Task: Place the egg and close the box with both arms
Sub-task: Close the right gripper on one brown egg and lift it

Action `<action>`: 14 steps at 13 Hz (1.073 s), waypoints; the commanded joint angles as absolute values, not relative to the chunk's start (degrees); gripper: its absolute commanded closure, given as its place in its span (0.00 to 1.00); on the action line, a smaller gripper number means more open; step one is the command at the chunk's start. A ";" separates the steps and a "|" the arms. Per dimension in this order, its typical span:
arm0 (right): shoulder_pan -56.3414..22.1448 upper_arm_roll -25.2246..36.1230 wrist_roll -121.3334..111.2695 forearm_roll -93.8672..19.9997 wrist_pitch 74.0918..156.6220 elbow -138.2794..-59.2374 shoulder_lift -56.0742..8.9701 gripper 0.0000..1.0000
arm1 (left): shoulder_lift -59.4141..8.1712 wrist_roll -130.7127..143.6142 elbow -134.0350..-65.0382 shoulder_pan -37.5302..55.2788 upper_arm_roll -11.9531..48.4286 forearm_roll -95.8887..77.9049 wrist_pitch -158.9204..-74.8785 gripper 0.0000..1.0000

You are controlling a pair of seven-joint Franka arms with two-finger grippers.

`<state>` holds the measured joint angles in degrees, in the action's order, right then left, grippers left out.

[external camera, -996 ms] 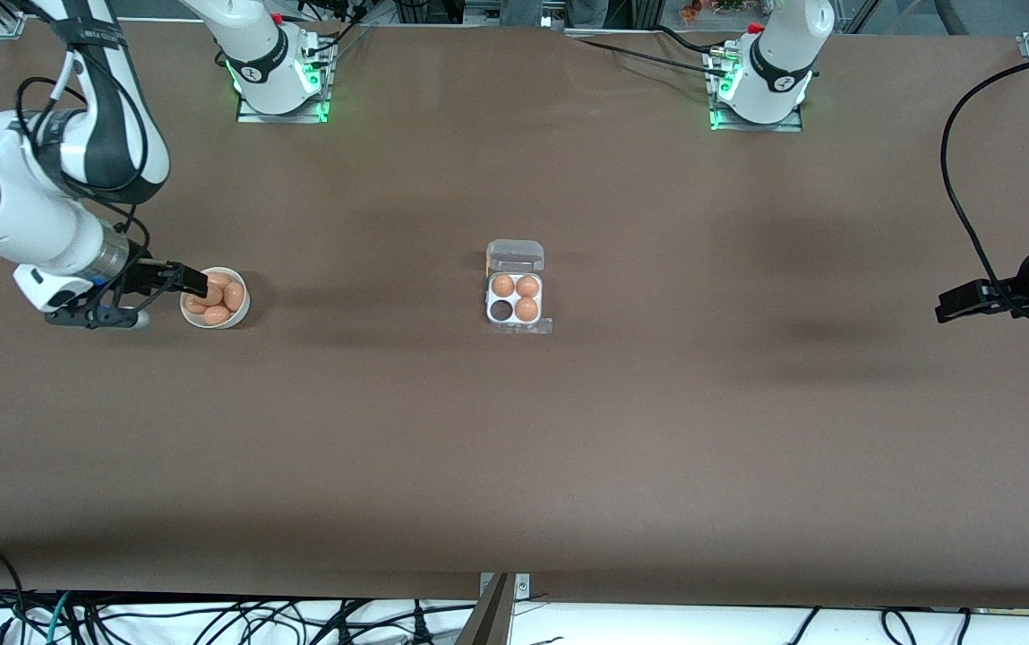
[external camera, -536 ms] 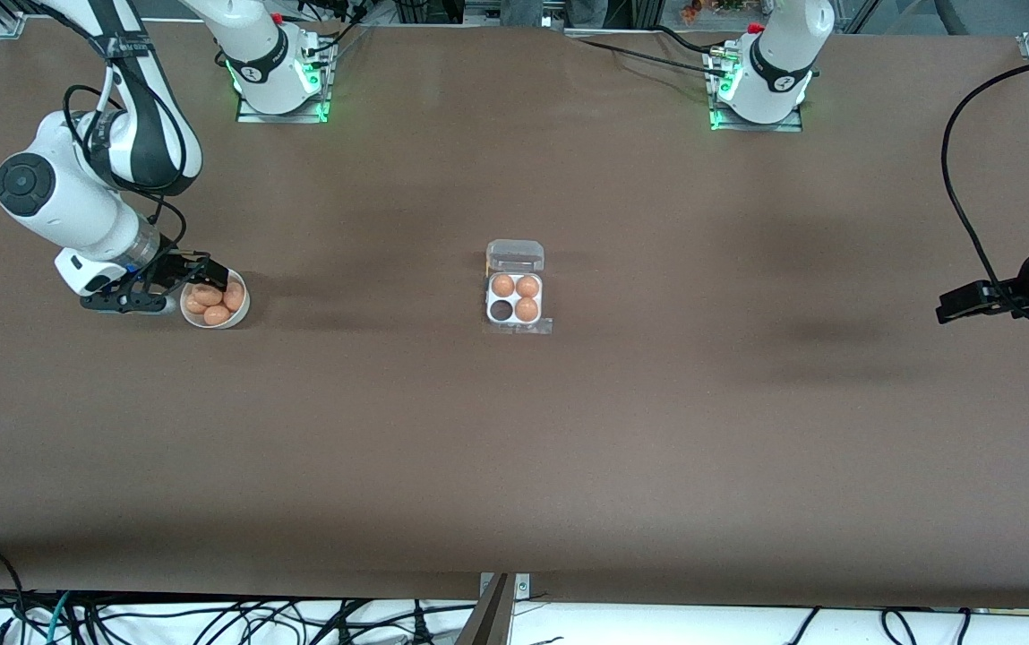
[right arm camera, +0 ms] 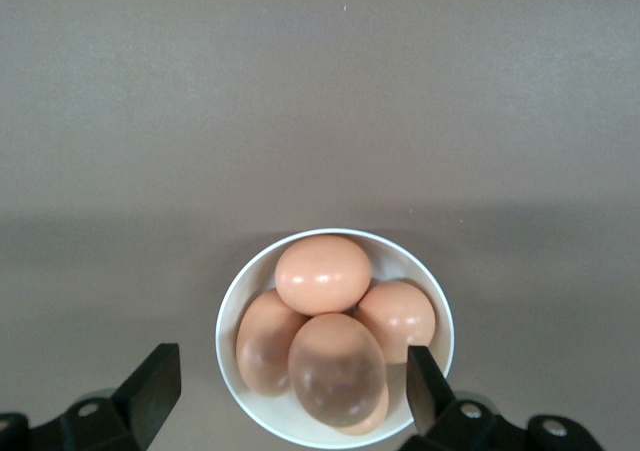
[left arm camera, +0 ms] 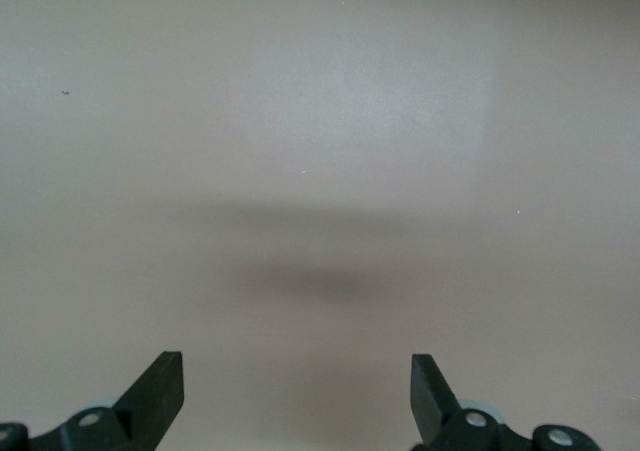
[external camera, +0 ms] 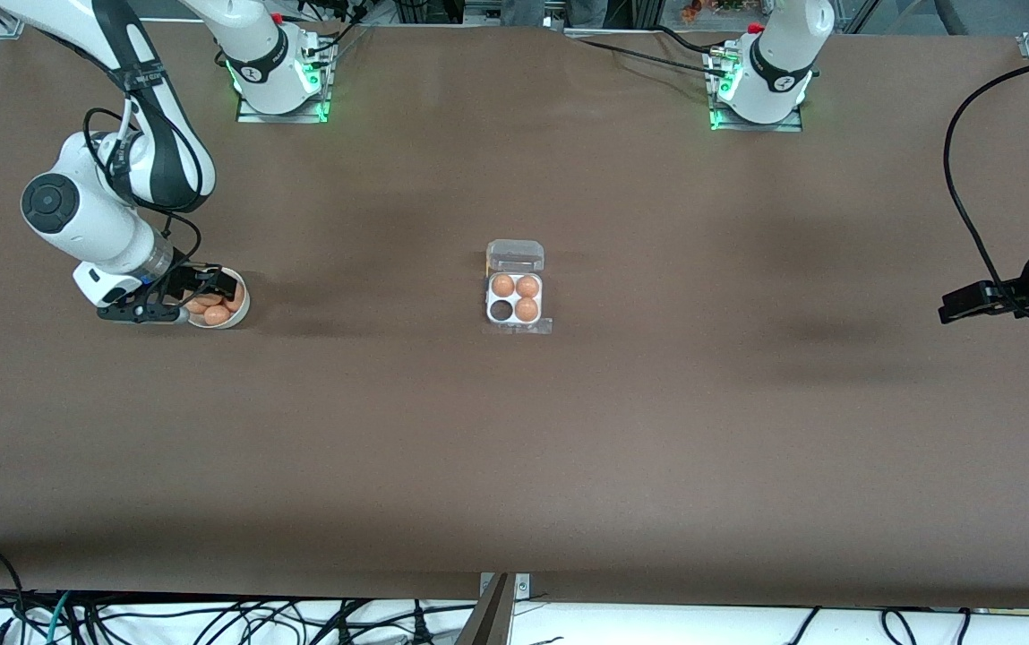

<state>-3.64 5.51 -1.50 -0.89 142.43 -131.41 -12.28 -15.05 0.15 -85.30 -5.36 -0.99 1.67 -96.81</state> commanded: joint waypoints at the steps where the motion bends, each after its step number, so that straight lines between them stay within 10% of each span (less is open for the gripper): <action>1: -3.25 5.54 -2.64 -0.53 143.79 -131.49 -13.18 0.00 | -15.91 -1.41 -83.85 -5.71 -0.97 0.88 -96.68 0.00; 14: -3.16 5.54 -2.64 -0.53 144.32 -130.87 -15.03 0.29 | -16.35 -1.32 -83.85 -5.80 -0.97 0.44 -96.77 0.00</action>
<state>-3.62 5.62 -1.90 -0.89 143.68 -131.29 -14.57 -15.53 0.15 -85.30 -5.36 -0.99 1.67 -96.84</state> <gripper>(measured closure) 0.247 0.000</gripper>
